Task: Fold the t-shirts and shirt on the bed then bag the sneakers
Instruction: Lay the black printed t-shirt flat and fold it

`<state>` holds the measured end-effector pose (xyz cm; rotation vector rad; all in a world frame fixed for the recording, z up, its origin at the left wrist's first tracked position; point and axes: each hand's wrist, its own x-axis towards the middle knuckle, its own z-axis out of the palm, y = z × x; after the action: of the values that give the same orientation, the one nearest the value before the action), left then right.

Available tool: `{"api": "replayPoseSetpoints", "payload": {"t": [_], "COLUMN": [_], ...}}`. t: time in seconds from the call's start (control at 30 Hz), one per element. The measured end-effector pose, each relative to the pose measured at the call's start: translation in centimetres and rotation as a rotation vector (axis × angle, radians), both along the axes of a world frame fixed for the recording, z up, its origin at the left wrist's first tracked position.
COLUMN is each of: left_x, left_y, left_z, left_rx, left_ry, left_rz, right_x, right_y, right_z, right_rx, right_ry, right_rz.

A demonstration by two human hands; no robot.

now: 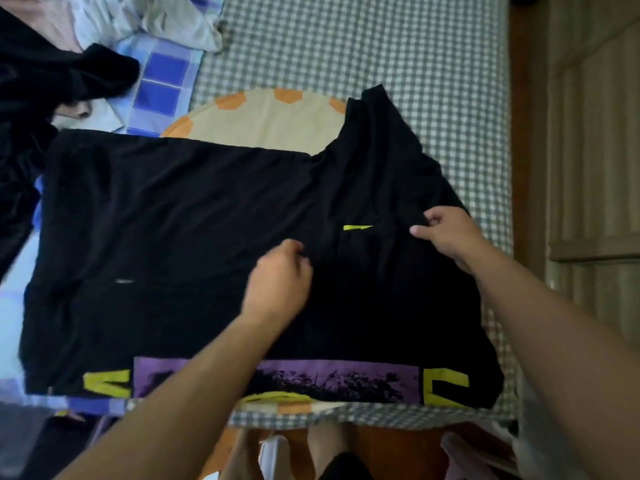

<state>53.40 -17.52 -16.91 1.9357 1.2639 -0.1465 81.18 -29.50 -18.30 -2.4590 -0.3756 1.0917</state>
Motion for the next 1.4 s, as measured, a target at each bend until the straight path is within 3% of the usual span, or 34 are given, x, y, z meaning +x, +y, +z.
{"api": "replayPoseSetpoints", "payload": {"t": [0.07, 0.23, 0.37, 0.43, 0.5, 0.57, 0.7, 0.8, 0.87, 0.93, 1.07, 1.27, 1.4], "left_x": [5.4, 9.4, 7.1, 5.1, 2.3, -0.8, -5.5, -7.0, -6.8, -6.3, -5.0, -2.5, 2.0], "left_y": [-2.3, -1.7, -0.5, -0.4, -0.9, -1.7, -4.2, -5.3, -4.9, -4.1, -3.0, -2.6, -5.2], "left_z": [-0.4, -1.9, -1.2, 0.0, 1.3, 2.0, 0.3, -1.3, -1.7, -2.1, -4.0, -3.7, -1.3], "left_rx": [-0.164, -0.242, -0.517, -0.595, -0.63, -0.574, -0.35, -0.121, 0.143, 0.324, 0.464, 0.429, 0.359], "left_ry": [-0.039, 0.076, -0.217, -0.418, -0.568, -0.589, -0.304, -0.239, -0.204, -0.141, -0.06, 0.218, -0.02], "left_rz": [0.105, 0.207, 0.429, 0.439, 0.314, 0.069, -0.472, -0.653, -0.646, -0.617, -0.662, -0.511, -0.671], "right_x": [0.8, 1.2, 0.1, -0.8, -1.9, -3.7, -8.8, -11.1, -11.4, -11.0, -9.0, -8.0, -8.2], "right_y": [-0.3, -1.9, -4.3, -5.8, -8.1, -11.2, -18.1, -21.6, -21.9, -21.4, -20.8, -21.5, -22.3], "right_z": [0.9, 2.4, 4.5, 6.0, 7.3, 7.9, 5.1, 3.1, 3.0, 2.8, 2.0, 2.9, 3.1], "right_rx": [0.082, 0.278, 0.387, 0.442, 0.448, 0.385, 0.193, 0.136, 0.171, 0.132, -0.036, -0.054, -0.162], "right_ry": [0.048, 0.182, 0.165, 0.145, 0.084, 0.025, -0.074, -0.262, -0.444, -0.529, -0.197, 0.159, 0.302], "right_rz": [0.02, 0.005, -0.029, -0.031, 0.056, 0.176, 0.487, 0.723, 0.613, 0.297, -0.147, -0.206, -0.446]}}
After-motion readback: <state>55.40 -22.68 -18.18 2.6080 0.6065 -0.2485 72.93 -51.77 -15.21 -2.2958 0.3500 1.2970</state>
